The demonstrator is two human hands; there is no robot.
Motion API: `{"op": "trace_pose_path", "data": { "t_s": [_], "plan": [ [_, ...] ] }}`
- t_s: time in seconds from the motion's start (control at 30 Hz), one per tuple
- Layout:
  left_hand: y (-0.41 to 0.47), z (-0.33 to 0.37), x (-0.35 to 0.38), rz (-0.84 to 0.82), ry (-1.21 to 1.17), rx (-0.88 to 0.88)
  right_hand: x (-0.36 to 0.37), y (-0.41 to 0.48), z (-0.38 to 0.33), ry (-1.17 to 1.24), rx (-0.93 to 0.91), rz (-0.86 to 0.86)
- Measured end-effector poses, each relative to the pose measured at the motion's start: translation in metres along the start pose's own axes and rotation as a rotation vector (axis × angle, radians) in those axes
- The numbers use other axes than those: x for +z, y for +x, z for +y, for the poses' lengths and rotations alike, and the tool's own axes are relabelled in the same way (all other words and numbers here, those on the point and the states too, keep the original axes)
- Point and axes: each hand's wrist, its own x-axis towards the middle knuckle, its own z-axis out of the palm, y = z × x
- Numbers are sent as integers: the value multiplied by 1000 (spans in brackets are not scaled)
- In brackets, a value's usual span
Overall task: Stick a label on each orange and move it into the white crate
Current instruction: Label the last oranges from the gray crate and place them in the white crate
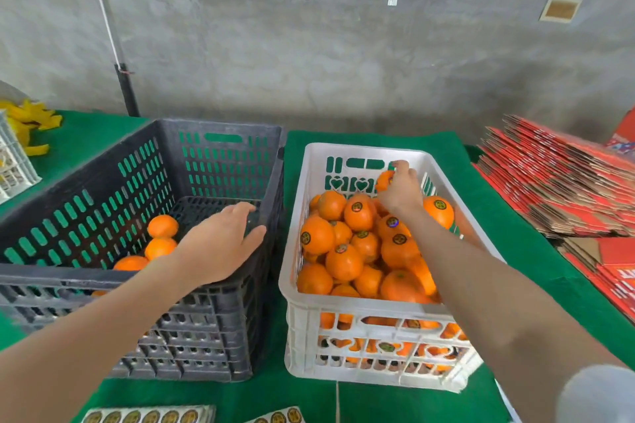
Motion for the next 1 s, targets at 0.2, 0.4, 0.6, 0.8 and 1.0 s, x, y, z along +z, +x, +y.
{"op": "trace_pose_path", "data": {
  "t_s": [0.2, 0.4, 0.6, 0.8, 1.0],
  "plan": [
    [-3, 7, -4, 32, 24, 5, 24, 20, 19, -234, 64, -254],
    [1, 18, -1, -6, 27, 38, 13, 2, -36, -232, -40, -51],
    [29, -61, -36, -180, -314, -134, 45, -102, -180, 229, -839, -64],
    [75, -151, -48, -225, 158, -133, 93, -130, -210, -103, -821, -420],
    [133, -161, 9, -727, 527, 15, 112, -126, -207, -394, -738, -480]
  ]
}}
